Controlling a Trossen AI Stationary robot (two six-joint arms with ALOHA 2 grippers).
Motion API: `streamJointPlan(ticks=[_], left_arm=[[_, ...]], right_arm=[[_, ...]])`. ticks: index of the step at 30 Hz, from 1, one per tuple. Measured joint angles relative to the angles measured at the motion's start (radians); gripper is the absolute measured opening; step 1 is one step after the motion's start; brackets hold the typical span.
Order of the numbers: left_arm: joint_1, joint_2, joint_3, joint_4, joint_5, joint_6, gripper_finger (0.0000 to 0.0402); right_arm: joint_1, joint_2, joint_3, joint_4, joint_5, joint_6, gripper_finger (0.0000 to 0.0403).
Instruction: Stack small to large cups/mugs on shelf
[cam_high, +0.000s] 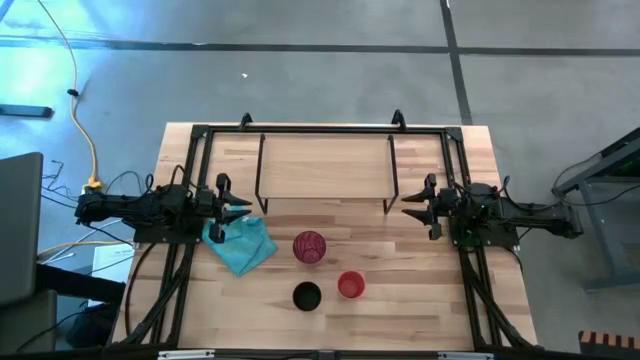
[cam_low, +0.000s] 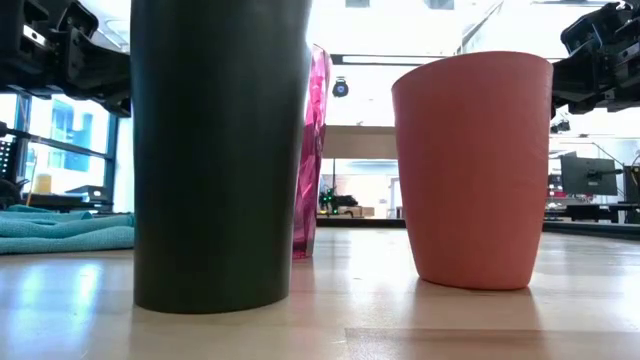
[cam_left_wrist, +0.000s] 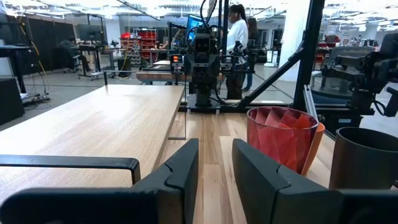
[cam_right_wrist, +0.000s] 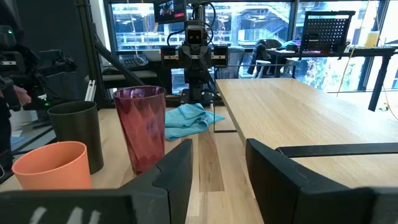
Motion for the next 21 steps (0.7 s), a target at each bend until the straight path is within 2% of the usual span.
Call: streamJointPlan(ticks=[13, 17, 21], left_arm=[[0.000, 0.000, 0.000, 0.000, 0.003, -0.018, 0.0088], [0.000, 0.000, 0.000, 0.001, 0.051, -0.236, 0.0088], [0.000, 0.000, 0.000, 0.018, 0.071, -0.416, 0.0088]], right_arm=[[0.000, 0.000, 0.000, 0.000, 0.000, 0.000, 0.0142], [0.000, 0.000, 0.000, 0.000, 0.000, -0.009, 0.0142], [0.000, 0.000, 0.000, -0.002, 0.013, -0.191, 0.0142]])
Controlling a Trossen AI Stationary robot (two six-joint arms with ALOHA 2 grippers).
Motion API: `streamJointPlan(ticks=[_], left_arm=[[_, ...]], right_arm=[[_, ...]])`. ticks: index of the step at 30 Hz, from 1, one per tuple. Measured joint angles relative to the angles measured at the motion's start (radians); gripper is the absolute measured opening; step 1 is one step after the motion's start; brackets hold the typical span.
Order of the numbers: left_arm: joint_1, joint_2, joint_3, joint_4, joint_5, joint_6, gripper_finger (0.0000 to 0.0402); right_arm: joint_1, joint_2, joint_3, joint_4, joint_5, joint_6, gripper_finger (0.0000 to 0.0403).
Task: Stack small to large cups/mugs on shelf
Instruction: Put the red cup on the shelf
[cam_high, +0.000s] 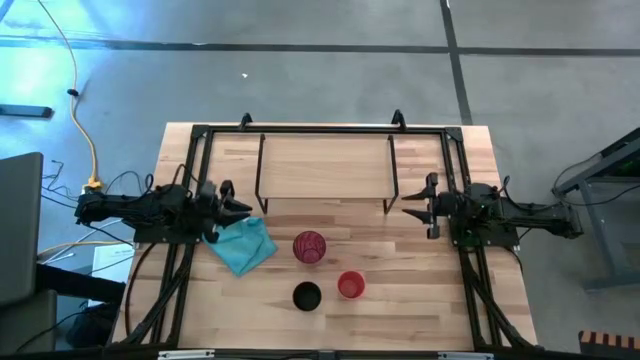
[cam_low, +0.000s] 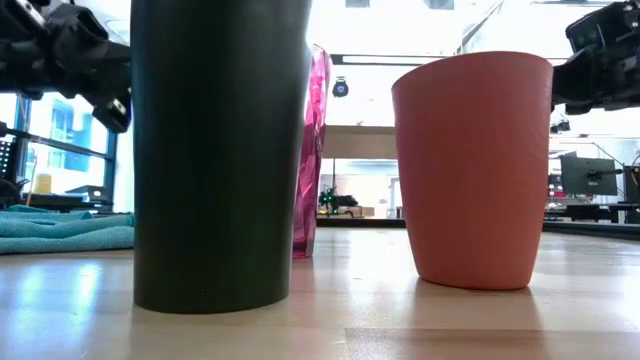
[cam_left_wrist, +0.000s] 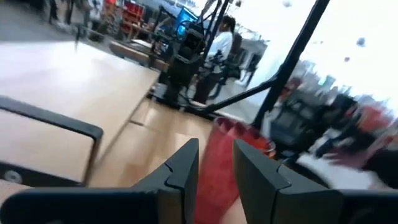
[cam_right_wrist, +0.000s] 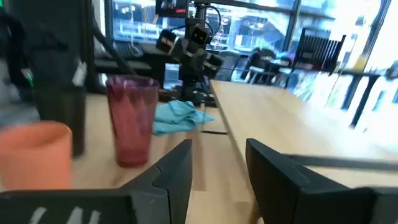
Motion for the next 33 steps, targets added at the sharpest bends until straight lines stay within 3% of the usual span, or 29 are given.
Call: streamJointPlan(ticks=[5, 10, 17, 22, 26, 33], left_arm=[[0.000, 0.000, 0.000, 0.016, 0.000, -0.103, 0.0088], [0.000, 0.000, 0.000, 0.016, 0.000, -0.174, 0.0088], [0.000, 0.000, 0.000, 0.073, -0.001, -0.282, 0.0088], [0.000, 0.000, 0.000, 0.100, 0.027, -0.365, 0.0088], [0.000, 0.000, 0.000, 0.083, 0.053, -0.375, 0.0088], [0.000, 0.002, 0.000, -0.023, 0.098, -0.407, 0.0088]], right_arm=[[0.000, 0.000, 0.000, 0.000, 0.001, -0.034, 0.0142], [0.000, 0.000, 0.000, 0.001, -0.002, 0.076, 0.0142], [0.000, 0.000, 0.000, 0.091, -0.007, 0.815, 0.0142], [0.001, 0.000, 0.000, 0.136, 0.050, 1.163, 0.0142], [0.000, 0.000, 0.000, 0.133, 0.074, 1.222, 0.0142], [0.000, 0.000, 0.000, 0.127, 0.072, 1.136, 0.0142]])
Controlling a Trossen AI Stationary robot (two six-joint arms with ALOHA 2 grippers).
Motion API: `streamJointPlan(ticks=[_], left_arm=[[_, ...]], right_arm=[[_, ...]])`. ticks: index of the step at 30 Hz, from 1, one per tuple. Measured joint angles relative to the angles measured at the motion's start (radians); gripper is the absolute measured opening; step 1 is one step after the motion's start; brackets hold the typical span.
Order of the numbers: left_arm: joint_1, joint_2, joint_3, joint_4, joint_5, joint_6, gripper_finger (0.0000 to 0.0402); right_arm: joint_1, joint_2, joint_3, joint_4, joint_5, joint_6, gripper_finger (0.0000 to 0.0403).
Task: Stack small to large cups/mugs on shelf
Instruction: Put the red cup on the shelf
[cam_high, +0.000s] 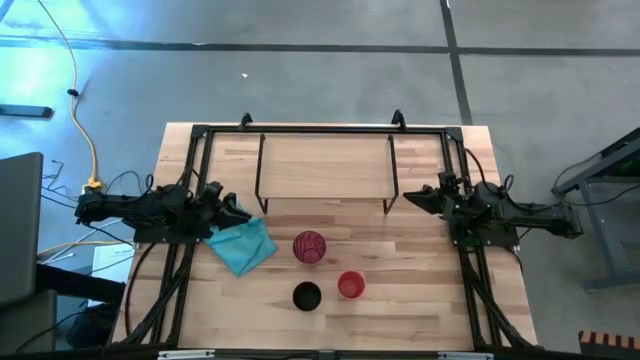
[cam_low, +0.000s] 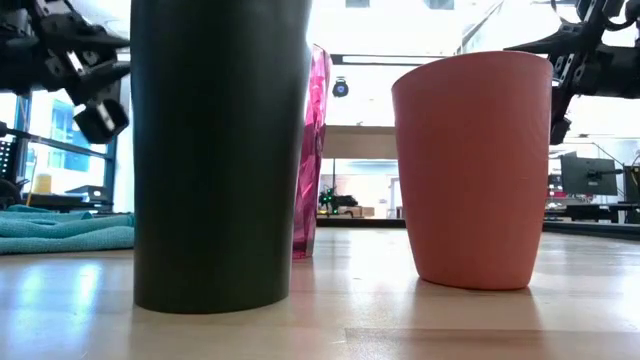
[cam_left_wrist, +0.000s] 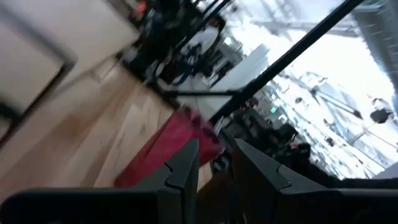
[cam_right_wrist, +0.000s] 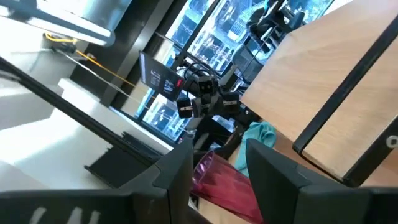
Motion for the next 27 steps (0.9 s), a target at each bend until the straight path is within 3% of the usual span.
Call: streamJointPlan(ticks=[8, 18, 27], left_arm=[[0.000, 0.015, 0.000, 0.005, 0.014, 0.093, 0.0088], [0.000, 0.015, 0.000, 0.005, -0.005, 0.057, 0.0088], [0.000, 0.015, 0.001, 0.004, -0.005, 0.056, 0.0088]], right_arm=[[0.000, 0.000, 0.000, -0.064, -0.007, -0.002, 0.0142], [0.000, 0.000, 0.000, -0.079, -0.006, 0.063, 0.0142], [0.000, 0.006, 0.001, -0.127, 0.034, -0.206, 0.0142]])
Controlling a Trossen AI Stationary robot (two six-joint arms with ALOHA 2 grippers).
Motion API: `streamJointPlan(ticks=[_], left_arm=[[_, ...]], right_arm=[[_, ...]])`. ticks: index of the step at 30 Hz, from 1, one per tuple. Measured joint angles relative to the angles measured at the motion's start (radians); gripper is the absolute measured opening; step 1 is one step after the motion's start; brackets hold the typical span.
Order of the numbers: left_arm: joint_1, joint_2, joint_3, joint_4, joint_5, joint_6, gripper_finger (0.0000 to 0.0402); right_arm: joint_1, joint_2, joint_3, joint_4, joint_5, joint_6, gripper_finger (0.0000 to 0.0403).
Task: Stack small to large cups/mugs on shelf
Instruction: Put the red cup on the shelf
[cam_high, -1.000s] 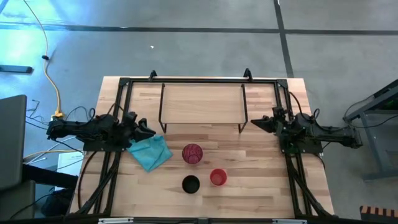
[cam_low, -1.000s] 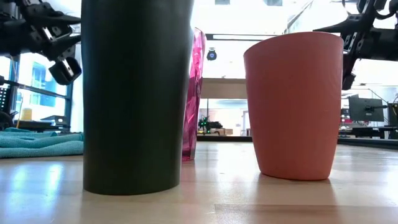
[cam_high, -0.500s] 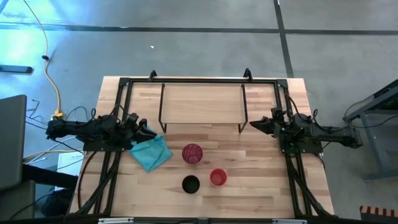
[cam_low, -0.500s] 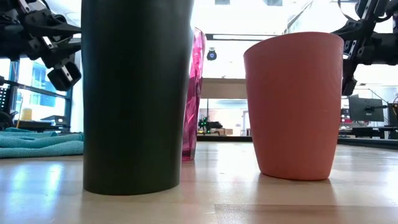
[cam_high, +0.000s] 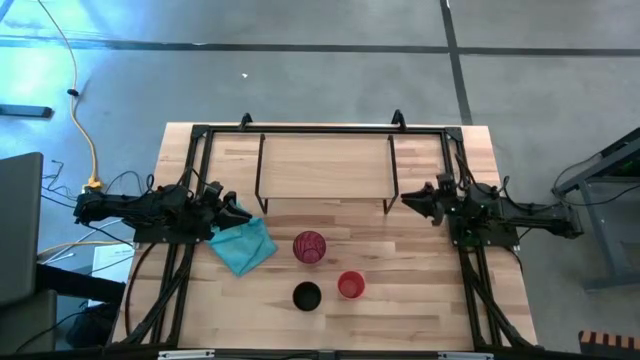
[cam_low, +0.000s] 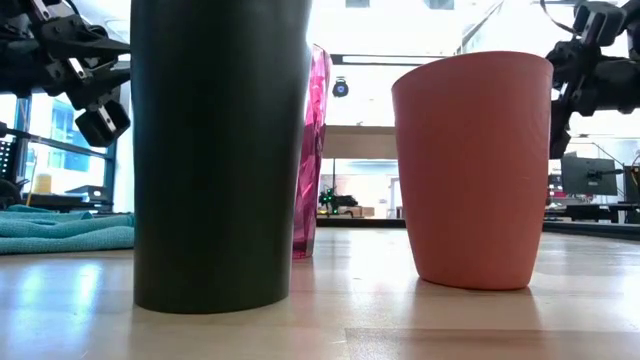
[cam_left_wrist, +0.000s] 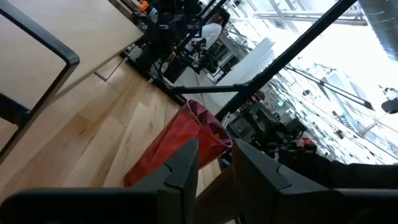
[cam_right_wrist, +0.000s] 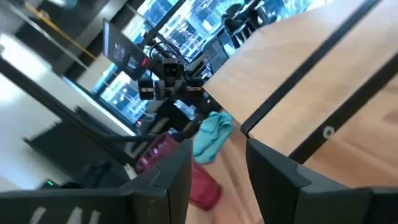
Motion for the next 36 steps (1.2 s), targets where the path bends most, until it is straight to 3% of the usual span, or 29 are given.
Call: streamJointPlan(ticks=[6, 12, 18, 28, 33, 36], left_arm=[[0.000, 0.000, 0.000, -0.001, 0.000, 0.000, 0.0088], [0.000, 0.000, 0.000, -0.001, 0.000, -0.001, 0.0088], [0.000, 0.000, 0.000, 0.023, 0.000, -0.019, 0.0088], [0.000, 0.008, 0.000, 0.325, 0.087, -0.057, 0.0088], [0.000, 0.090, 0.001, 0.489, 0.121, -0.199, 0.0088], [0.000, 0.148, 0.001, 0.618, 0.112, -0.153, 0.0088]], right_arm=[[0.000, 0.000, 0.000, 0.007, 0.056, -0.075, 0.0142], [0.000, 0.000, 0.000, 0.005, 0.034, -0.090, 0.0142], [0.000, 0.000, 0.000, 0.013, 0.089, 0.016, 0.0142], [0.001, 0.000, 0.001, 0.334, 0.008, -0.135, 0.0142], [0.000, 0.001, 0.019, 0.384, 0.023, -0.134, 0.0142], [0.001, 0.001, 0.029, 0.467, 0.023, -0.138, 0.0142]])
